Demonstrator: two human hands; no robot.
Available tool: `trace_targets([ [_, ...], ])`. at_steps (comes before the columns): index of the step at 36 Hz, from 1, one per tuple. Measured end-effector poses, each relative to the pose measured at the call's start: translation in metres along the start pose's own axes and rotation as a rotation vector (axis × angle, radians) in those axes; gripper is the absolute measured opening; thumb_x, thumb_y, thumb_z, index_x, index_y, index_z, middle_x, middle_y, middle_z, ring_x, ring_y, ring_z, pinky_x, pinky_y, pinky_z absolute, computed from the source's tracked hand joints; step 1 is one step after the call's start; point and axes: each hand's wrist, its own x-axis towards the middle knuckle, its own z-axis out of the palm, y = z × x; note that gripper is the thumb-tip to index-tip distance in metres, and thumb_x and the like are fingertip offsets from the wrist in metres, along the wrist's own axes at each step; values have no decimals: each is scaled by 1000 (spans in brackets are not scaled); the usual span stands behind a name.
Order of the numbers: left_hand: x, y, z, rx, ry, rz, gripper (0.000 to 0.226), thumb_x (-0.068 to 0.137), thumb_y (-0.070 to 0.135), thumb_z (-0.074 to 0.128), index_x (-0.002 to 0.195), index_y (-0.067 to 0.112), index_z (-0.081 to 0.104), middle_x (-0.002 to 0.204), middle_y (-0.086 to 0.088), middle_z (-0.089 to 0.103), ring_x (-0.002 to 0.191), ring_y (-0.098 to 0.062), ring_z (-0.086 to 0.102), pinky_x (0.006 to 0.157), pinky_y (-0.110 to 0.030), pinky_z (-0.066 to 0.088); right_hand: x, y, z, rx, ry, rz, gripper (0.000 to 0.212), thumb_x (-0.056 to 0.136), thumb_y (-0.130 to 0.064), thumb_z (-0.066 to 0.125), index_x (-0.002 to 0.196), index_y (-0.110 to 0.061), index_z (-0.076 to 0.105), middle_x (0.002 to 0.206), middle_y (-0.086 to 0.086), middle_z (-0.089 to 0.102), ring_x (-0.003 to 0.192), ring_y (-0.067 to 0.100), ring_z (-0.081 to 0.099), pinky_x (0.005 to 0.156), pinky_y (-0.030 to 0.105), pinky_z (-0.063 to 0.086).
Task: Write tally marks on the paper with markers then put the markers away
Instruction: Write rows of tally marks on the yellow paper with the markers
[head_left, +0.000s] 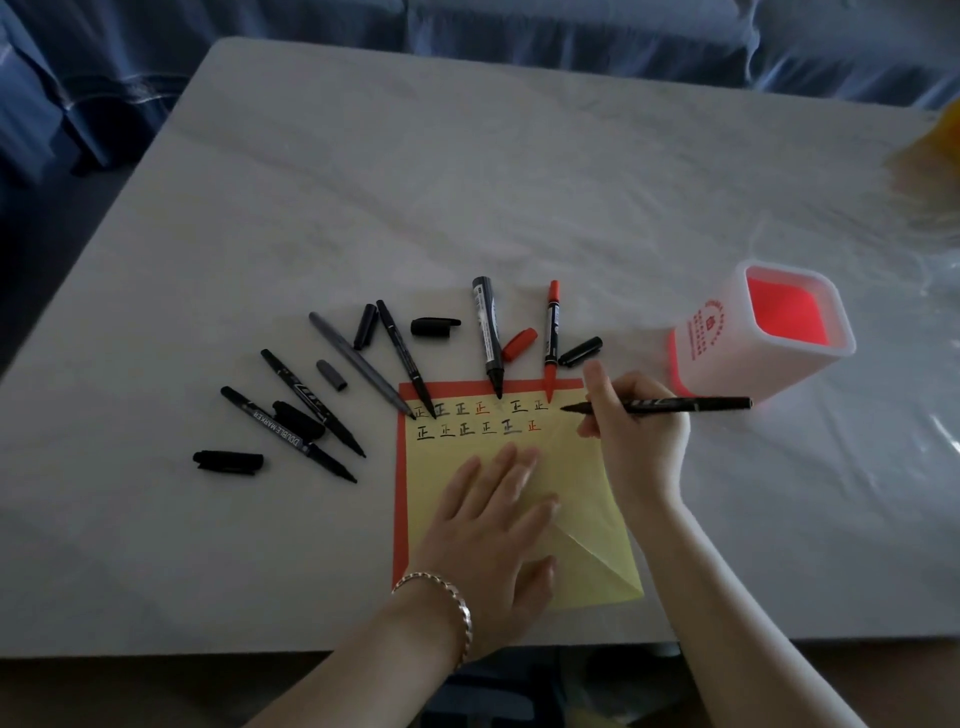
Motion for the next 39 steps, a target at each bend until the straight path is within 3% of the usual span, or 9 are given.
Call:
trace_targets([
  [2,0,0,0,-6,8,-3,44,80,52,39,118,30,46,139,-8,43,131,-24,35,105,-42,17,-2,4,4,-37,59,0,41,83,-29,63,50,-6,52,39,-2,52,38,6,46,45,17,40],
  [6,0,-1,0,-24,14,-5,45,82,53,38,119,29,47,140,-9,42,131,-24,35,105,-41,17,-5,9,7,-68,99,-21,39,84,-21,60,53,2,51,47,16,55,43,15,45,47,29,40],
  [11,0,0,-1,-42,20,-9,45,81,52,39,119,29,47,138,-8,44,130,-24,37,104,-41,18,-3,12,6,-77,64,-38,37,84,-17,60,50,-4,52,37,-4,52,39,7,45,45,17,39],
  [14,1,-1,-1,-53,24,-8,45,81,52,39,119,29,48,138,-9,44,130,-25,37,103,-42,19,-3,13,6,-88,15,-59,35,84,-16,60,51,-4,54,40,-5,53,40,3,46,45,11,37],
  [25,1,0,-1,-71,21,-8,46,81,51,40,120,29,46,140,-8,42,132,-24,34,105,-41,18,-3,15,7,-146,64,-113,36,84,-13,59,53,3,51,43,5,54,40,10,47,45,16,37],
  [29,0,0,-2,-80,28,-9,45,81,50,39,120,28,46,140,-9,43,131,-25,35,104,-42,18,-4,12,7,-128,34,-94,34,84,-12,59,57,7,52,44,10,54,36,1,48,44,12,37],
  [32,0,-1,-2,-85,33,-6,45,81,50,39,120,28,45,139,-9,43,131,-25,35,104,-42,19,-4,11,7,-125,27,-82,34,83,-11,59,56,7,52,44,10,53,38,4,46,44,11,36],
  [36,0,0,-2,-92,28,-10,45,82,51,39,120,28,45,140,-9,43,131,-25,34,104,-42,18,-3,13,7,-153,38,-85,33,80,-7,60,53,7,48,47,24,52,41,9,43,45,17,35],
  [39,0,-1,-2,-93,21,-12,46,82,51,38,121,28,45,140,-9,42,132,-25,33,105,-42,17,-3,13,7,-160,39,-81,33,80,-7,60,52,7,49,46,20,52,39,7,44,44,14,35],
])
